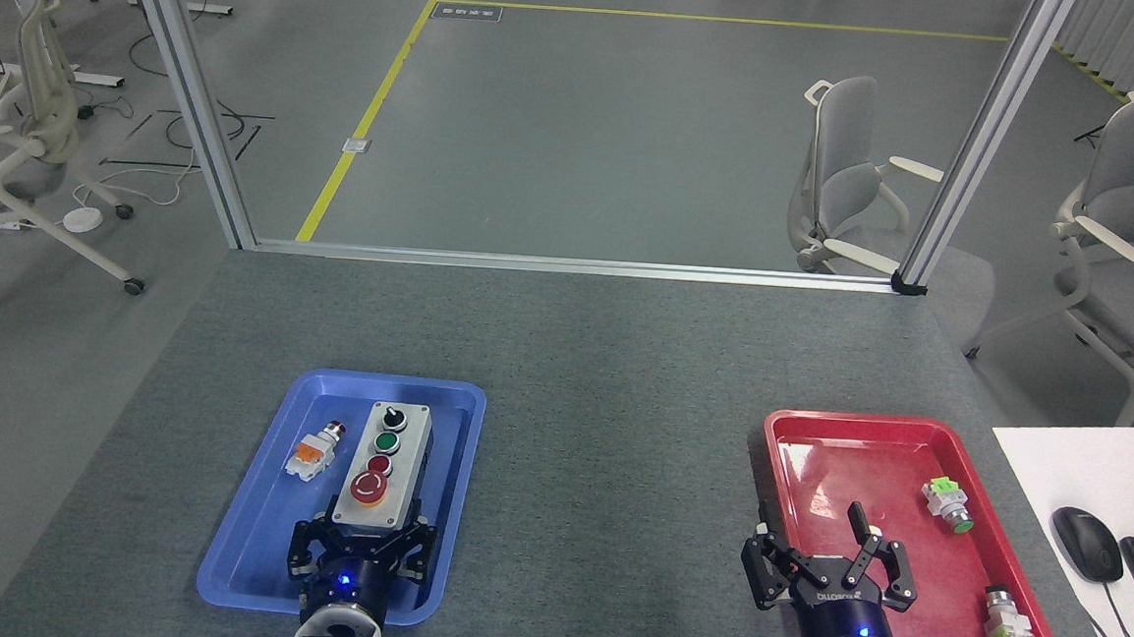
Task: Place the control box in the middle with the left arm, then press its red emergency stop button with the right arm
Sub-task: 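Lift the control box and carry it toward the table middle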
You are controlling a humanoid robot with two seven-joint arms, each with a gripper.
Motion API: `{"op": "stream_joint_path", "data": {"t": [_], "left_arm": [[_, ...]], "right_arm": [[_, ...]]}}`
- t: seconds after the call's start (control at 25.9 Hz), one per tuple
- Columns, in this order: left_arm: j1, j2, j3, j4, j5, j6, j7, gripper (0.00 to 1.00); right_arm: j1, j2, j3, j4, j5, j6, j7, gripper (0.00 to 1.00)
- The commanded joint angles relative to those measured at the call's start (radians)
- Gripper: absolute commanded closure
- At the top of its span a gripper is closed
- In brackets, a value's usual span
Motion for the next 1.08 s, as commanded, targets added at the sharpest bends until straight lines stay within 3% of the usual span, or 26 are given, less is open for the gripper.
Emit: {"op": "stream_joint_path", "data": {"t": [0.0, 0.08, 0.12, 0.27, 0.31, 0.43, 0.54, 0.66, 0.89, 1.04], "left_arm": [[-0.021, 0.000, -0.002, 0.027, 0.009, 0.000, 0.003, 0.02], [-0.025, 0.001, -0.002, 0.033, 0.008, 0.000, 0.003, 0.13], [-0.033, 0.003, -0.003, 0.037, 0.008, 0.000, 0.000, 0.24], [-0.048, 0.018, -0.003, 0.034, 0.008, -0.050, -0.004, 0.80], [-0.050, 0.021, -0.003, 0.028, 0.008, -0.069, -0.002, 0.99], [-0.053, 0.026, 0.000, -0.010, 0.006, -0.107, 0.003, 1.00], [-0.030, 0.069, 0.007, -0.134, 0.040, -0.150, 0.001, 1.00], [0.025, 0.072, 0.003, -0.246, 0.098, -0.173, -0.002, 1.00], [0.030, -0.026, -0.123, -0.297, 0.092, -0.158, -0.004, 1.00], [0.015, -0.095, -0.215, -0.225, 0.080, -0.142, -0.004, 1.00]], "right_arm": [[0.000, 0.001, 0.000, 0.002, 0.000, -0.001, -0.001, 0.00], [0.000, 0.001, 0.000, 0.003, 0.000, -0.001, 0.001, 0.00], [0.000, 0.001, 0.000, 0.003, 0.000, -0.001, 0.001, 0.00], [0.000, 0.003, 0.000, 0.003, 0.000, -0.001, 0.001, 0.00], [0.000, 0.003, 0.000, 0.002, 0.000, -0.001, 0.001, 0.00], [0.000, 0.003, 0.000, 0.002, 0.000, -0.001, -0.001, 0.00], [0.000, 0.003, 0.000, 0.003, 0.000, -0.001, -0.001, 0.00], [0.000, 0.003, 0.000, 0.002, 0.000, -0.001, 0.001, 0.00], [0.000, 0.006, 0.000, 0.002, 0.000, -0.001, -0.001, 0.00], [0.000, 0.009, -0.002, 0.002, 0.000, -0.001, 0.001, 0.00]]}}
